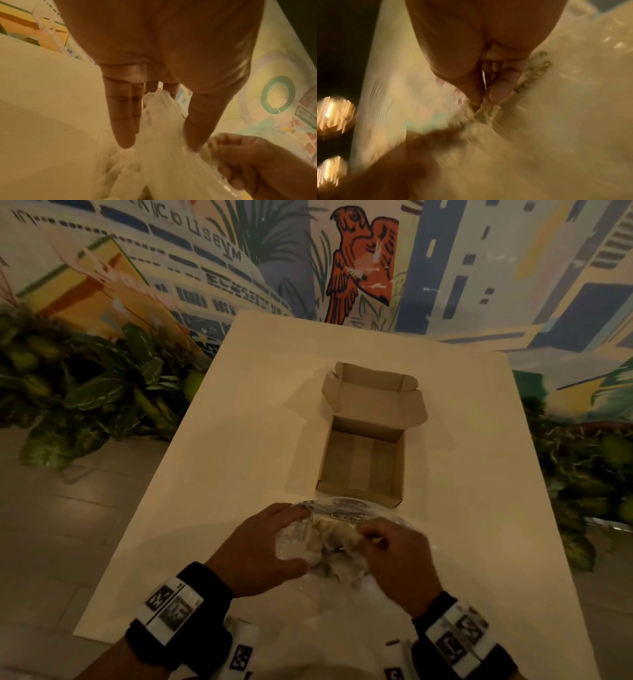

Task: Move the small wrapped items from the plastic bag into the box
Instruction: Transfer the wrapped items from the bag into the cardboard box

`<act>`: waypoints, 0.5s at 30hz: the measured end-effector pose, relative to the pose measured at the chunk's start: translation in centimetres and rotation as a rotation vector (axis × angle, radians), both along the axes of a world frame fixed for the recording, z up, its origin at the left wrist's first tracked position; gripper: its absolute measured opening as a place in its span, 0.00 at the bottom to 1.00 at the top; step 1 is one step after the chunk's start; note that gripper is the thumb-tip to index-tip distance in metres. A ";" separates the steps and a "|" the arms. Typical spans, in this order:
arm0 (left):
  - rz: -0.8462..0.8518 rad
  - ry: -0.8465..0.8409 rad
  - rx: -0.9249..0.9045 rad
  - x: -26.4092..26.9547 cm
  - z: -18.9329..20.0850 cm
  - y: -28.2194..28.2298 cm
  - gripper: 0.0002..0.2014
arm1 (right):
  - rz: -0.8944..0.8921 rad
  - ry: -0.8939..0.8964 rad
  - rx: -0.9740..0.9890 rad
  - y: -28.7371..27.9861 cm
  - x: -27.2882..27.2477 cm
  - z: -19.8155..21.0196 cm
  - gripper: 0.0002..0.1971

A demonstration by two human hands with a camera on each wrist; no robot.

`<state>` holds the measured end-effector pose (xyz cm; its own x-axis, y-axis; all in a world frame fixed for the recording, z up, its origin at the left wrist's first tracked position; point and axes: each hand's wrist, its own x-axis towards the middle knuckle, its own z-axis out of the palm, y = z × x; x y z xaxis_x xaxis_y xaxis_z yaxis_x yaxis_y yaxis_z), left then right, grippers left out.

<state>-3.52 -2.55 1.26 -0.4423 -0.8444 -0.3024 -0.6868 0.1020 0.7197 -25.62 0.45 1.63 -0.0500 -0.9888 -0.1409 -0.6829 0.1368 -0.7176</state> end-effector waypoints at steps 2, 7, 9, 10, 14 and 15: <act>0.022 0.000 0.016 0.1 -0.3 0.0 0.42 | -0.210 -0.305 -0.003 -1.0 -0.8 2.0 0.04; 0.002 -0.009 0.032 -0.1 -0.2 0.0 0.38 | -0.317 -0.589 0.070 -5.8 -1.9 5.2 0.04; -0.009 -0.020 0.023 0.0 -0.2 0.1 0.34 | -0.344 -0.504 0.096 -8.5 -2.1 4.7 0.03; -0.013 -0.026 0.018 0.1 -0.2 0.1 0.33 | -0.351 -0.463 0.131 -9.9 -2.2 4.3 0.02; -0.016 -0.043 0.025 0.0 -0.3 0.2 0.32 | -0.264 -0.223 0.244 -13.5 -2.2 2.8 0.04; -0.018 -0.049 0.020 0.1 -0.3 0.2 0.32 | -0.223 -0.099 0.235 -13.6 -2.1 2.9 0.03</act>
